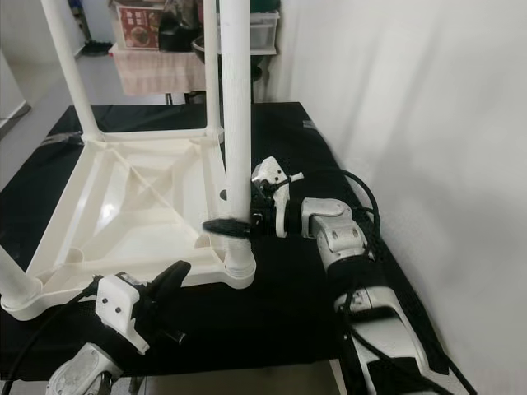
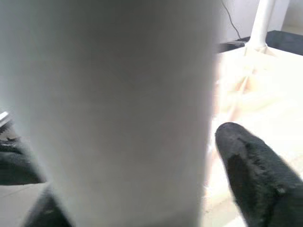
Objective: Building children table
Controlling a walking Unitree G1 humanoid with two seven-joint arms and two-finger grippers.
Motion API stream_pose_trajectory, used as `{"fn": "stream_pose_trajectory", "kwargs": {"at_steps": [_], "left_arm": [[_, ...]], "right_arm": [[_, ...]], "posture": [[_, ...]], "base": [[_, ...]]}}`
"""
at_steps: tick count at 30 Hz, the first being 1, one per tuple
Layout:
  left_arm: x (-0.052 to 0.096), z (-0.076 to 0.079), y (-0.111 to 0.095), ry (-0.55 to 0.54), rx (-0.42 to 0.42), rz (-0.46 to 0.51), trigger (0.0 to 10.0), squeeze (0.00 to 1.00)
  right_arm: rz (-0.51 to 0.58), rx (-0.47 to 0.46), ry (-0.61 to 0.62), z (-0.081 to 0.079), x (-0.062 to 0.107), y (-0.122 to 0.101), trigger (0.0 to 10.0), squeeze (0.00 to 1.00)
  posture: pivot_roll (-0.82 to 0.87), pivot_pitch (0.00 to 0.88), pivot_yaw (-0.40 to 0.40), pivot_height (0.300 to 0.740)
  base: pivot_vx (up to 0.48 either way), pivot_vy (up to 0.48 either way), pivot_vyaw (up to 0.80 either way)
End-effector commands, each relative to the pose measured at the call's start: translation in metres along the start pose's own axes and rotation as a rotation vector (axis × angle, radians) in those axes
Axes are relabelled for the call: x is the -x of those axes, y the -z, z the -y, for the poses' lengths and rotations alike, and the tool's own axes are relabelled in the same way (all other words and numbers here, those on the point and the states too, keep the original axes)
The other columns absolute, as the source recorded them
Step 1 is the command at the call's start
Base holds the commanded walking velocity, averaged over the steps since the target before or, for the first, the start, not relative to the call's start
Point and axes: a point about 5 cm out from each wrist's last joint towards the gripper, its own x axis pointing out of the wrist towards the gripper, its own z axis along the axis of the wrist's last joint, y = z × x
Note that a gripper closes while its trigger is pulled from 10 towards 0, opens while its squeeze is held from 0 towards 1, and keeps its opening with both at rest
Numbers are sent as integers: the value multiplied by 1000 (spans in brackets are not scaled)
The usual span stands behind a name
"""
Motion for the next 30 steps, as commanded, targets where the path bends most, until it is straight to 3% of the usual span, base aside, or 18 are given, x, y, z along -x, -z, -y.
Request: {"fn": "stream_pose_trajectory", "kwargs": {"at_steps": [1, 10, 13, 17, 18, 19, 20, 21, 22, 25, 26, 30], "left_arm": [[2, 3, 1, 3, -3, -7, 10000, 0], [4, 4, -1, 5, 1, -4, 10000, 0], [5, 4, -2, 6, 5, -1, 10000, 0], [6, 4, -3, 8, 7, 0, 10000, 0], [7, 3, -5, 8, 8, 2, 10000, 0], [7, 2, -5, 9, 9, 4, 10000, 0], [7, 2, -5, 9, 9, 4, 10000, 0], [7, 2, -6, 9, 8, 4, 10000, 0], [7, 1, -6, 9, 8, 3, 10000, 0], [7, 0, -5, 8, 8, 2, 10000, 0], [6, 0, -5, 13, 9, 3, 10000, 0], [5, -1, -4, 4, -1, 6, 10000, 0]], "right_arm": [[23, 6, 11, 3, 4, -3, 0, 0], [34, 30, -8, 0, 13, 1, 0, 0], [33, 42, 62, -8, 24, 8, 0, 0], [25, 32, 101, -17, 25, 14, 0, 0], [51, -42, 331, -33, 8, 36, 0, 0], [31, -204, 465, -57, -8, 62, 0, 0], [31, -204, 465, -57, -8, 62, 0, 0], [3, -168, 545, -70, -14, 65, 0, 0], [47, -183, 587, -69, -16, 60, 0, 0], [83, -176, 578, -64, -17, 54, 0, 0], [65, -210, 589, -57, -15, 59, 0, 0], [6, -198, 547, -58, -19, 66, 0, 0]], "posture": [[-2, 0, -56, 740], [-10, 0, -52, 740], [-26, 17, -46, 740], [-34, 23, -48, 740], [-47, 38, -44, 740], [-49, 42, -41, 740], [-49, 42, -41, 740], [-47, 41, -41, 740], [-59, 37, -32, 740], [-59, 37, -32, 740], [-40, 29, -51, 740], [-47, 23, -50, 740]], "base": [[0, 0, 0], [0, 0, 0], [0, 0, 0], [0, 0, 0], [0, 0, 0], [0, 0, 0], [0, 0, 0], [0, 0, 0], [0, 0, 0], [0, 0, 0], [0, 0, 0], [0, 0, 0]]}}
